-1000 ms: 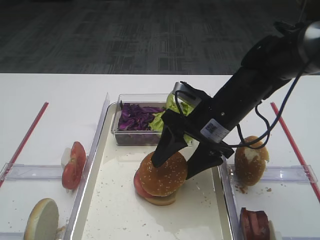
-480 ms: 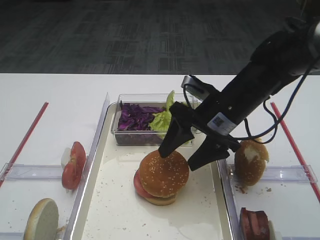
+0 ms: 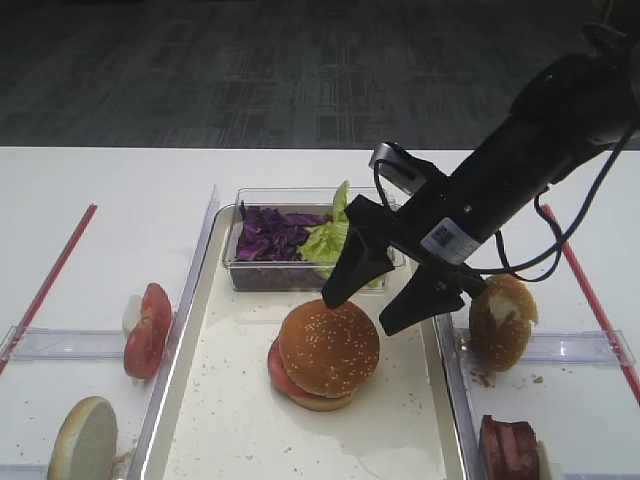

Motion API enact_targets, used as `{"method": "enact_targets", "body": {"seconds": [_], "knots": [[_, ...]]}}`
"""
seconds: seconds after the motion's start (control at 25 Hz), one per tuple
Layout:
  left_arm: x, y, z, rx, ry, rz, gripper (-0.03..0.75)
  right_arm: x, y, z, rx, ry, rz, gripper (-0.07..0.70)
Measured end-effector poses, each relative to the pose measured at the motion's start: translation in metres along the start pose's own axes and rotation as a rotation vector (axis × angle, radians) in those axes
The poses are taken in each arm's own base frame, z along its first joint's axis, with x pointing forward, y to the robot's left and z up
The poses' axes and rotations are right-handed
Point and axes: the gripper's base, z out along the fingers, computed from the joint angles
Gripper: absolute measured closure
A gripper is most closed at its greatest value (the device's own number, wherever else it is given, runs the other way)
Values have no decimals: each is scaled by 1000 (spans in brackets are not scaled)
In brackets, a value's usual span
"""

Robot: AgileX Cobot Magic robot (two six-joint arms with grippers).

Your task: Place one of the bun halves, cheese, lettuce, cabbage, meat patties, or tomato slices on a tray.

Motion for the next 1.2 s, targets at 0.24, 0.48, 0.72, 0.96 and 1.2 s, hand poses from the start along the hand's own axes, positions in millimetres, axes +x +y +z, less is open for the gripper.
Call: {"method": "enact_targets", "body": {"seconds": [0.24, 0.48, 0.72, 0.96, 1.2], "knots": [[0, 0, 0, 0, 0, 0, 118, 3, 10, -8, -8, -11, -27, 59], [0, 0, 0, 0, 0, 0, 118, 16, 44, -38, -21, -82, -114, 59], [0, 0, 0, 0, 0, 0, 118, 34, 72, -63, -36, -128, -169, 59], [0, 0, 0, 0, 0, 0, 118, 54, 99, -87, -41, -193, -226, 61], [0, 0, 0, 0, 0, 0, 118, 76, 116, -107, 5, -244, -307, 61]]}}
